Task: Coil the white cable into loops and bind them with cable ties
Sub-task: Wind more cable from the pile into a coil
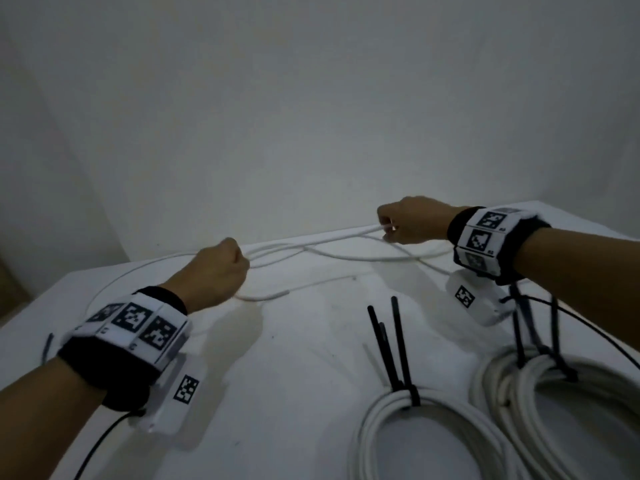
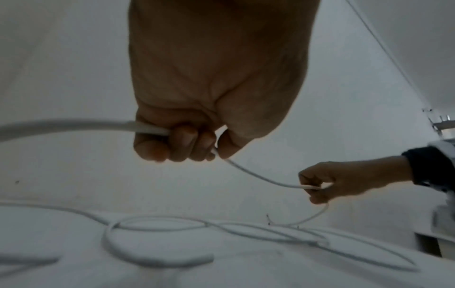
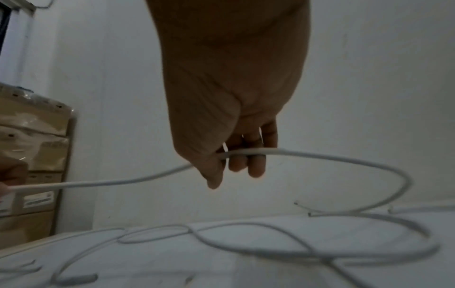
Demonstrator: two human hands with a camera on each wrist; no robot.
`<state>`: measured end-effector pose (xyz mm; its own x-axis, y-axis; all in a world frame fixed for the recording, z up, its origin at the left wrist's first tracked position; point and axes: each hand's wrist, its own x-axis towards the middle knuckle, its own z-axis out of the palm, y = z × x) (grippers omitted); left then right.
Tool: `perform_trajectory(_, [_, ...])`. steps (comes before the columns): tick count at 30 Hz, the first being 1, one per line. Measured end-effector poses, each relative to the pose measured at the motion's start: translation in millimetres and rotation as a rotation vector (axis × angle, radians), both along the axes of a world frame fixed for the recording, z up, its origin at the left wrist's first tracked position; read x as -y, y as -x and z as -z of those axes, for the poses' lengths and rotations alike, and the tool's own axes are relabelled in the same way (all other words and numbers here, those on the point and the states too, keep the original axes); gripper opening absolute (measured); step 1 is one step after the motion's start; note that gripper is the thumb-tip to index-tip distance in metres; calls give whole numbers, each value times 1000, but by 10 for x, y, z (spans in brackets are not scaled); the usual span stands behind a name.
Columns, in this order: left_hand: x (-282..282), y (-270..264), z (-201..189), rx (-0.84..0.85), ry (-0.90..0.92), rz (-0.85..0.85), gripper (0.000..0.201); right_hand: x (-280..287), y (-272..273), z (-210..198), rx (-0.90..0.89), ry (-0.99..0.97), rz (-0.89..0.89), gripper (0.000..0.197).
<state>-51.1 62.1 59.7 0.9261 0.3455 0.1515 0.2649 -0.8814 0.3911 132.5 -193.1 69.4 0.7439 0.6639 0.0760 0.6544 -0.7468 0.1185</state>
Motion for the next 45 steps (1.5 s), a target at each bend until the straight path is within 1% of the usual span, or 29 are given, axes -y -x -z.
perform_trajectory(3, [56, 168, -361, 207, 38, -54, 24, 451, 81, -340, 147, -47, 83, 14])
perform_trajectory(5, [91, 282, -540, 316, 127, -78, 23, 769, 149, -509, 190, -106, 221, 19])
perform_trajectory(8, [162, 425, -672, 441, 315, -110, 23, 1193, 291, -648, 146, -195, 438, 23])
perform_trajectory(11, [326, 542, -750, 507, 604, -151, 18, 1534, 468, -707, 46, -269, 559, 22])
perform_trajectory(13, [495, 615, -772, 520, 799, -131, 18, 1687, 581, -748, -89, -429, 598, 22])
perform_trajectory(15, [683, 659, -747, 507, 926, -66, 23, 1740, 698, -801, -257, -734, 561, 25])
perform_trajectory(17, [887, 670, -694, 493, 972, -3, 24, 1692, 859, -878, -382, -1115, 487, 22])
perform_trajectory(18, [997, 670, -670, 491, 972, 22, 24, 1642, 964, -930, -450, -1276, 454, 19])
perform_trajectory(19, [1106, 672, -648, 492, 969, 39, 23, 1583, 1082, -981, -532, -1408, 427, 19])
perform_trajectory(21, [1326, 686, -617, 494, 1009, 64, 24, 1440, 1317, -1052, -705, -1595, 391, 24])
perform_trajectory(24, [1608, 731, -558, 515, 1165, 116, 29, 1211, 1621, -986, -954, -1745, 403, 27])
perform_trajectory(27, [1853, 796, -505, 567, 1299, 150, 32, 975, 1896, -734, -1174, -1860, 448, 28])
perform_trajectory(29, [1972, 838, -489, 636, 1346, 148, 34, 827, 2076, -536, -1313, -1874, 448, 29])
perform_trajectory(30, [1995, 860, -494, 682, 1358, 132, 34, 771, 2170, -441, -1391, -1847, 431, 29])
perform_trajectory(31, [1984, 879, -514, 722, 1361, 108, 34, 747, 2293, -367, -1441, -1779, 413, 27])
perform_trajectory(32, [1939, 905, -546, 740, 1353, 90, 34, 736, 2372, -316, -1431, -1676, 419, 21])
perform_trajectory(33, [1876, 939, -591, 735, 1332, 92, 35, 756, 2435, -297, -1342, -1589, 427, 11])
perform_trajectory(34, [1793, 977, -640, 716, 1288, 117, 36, 804, 2446, -290, -1172, -1543, 421, 20])
perform_trajectory(35, [1711, 1028, -694, 690, 1218, 160, 36, 875, 2403, -302, -921, -1545, 402, 42])
perform_trajectory(36, [1639, 1084, -743, 661, 1125, 212, 37, 956, 2364, -362, -619, -1565, 348, 62])
perform_trajectory(37, [1587, 1143, -794, 630, 1013, 263, 37, 1028, 2345, -453, -313, -1515, 233, 77])
perform_trajectory(38, [1560, 1202, -840, 595, 896, 310, 37, 1069, 2351, -570, -47, -1373, 85, 88])
perform_trajectory(39, [1559, 1255, -883, 560, 801, 355, 36, 1065, 2381, -683, 147, -1174, -54, 97])
perform_trajectory(40, [1571, 1299, -918, 529, 743, 397, 35, 1013, 2412, -779, 264, -941, -134, 105])
perform_trajectory(41, [1590, 1332, -946, 505, 710, 431, 34, 932, 2476, -877, 297, -716, -161, 110])
perform_trajectory(42, [1608, 1359, -966, 489, 686, 456, 33, 820, 2526, -953, 286, -551, -164, 111])
perform_trajectory(43, [1624, 1382, -980, 478, 667, 473, 33, 710, 2547, -995, 267, -456, -166, 106])
perform_trajectory(44, [1637, 1403, -986, 470, 655, 486, 32, 612, 2567, -1030, 223, -415, -171, 93])
perform_trajectory(45, [1647, 1423, -985, 467, 649, 491, 31, 534, 2603, -1063, 138, -429, -184, 71])
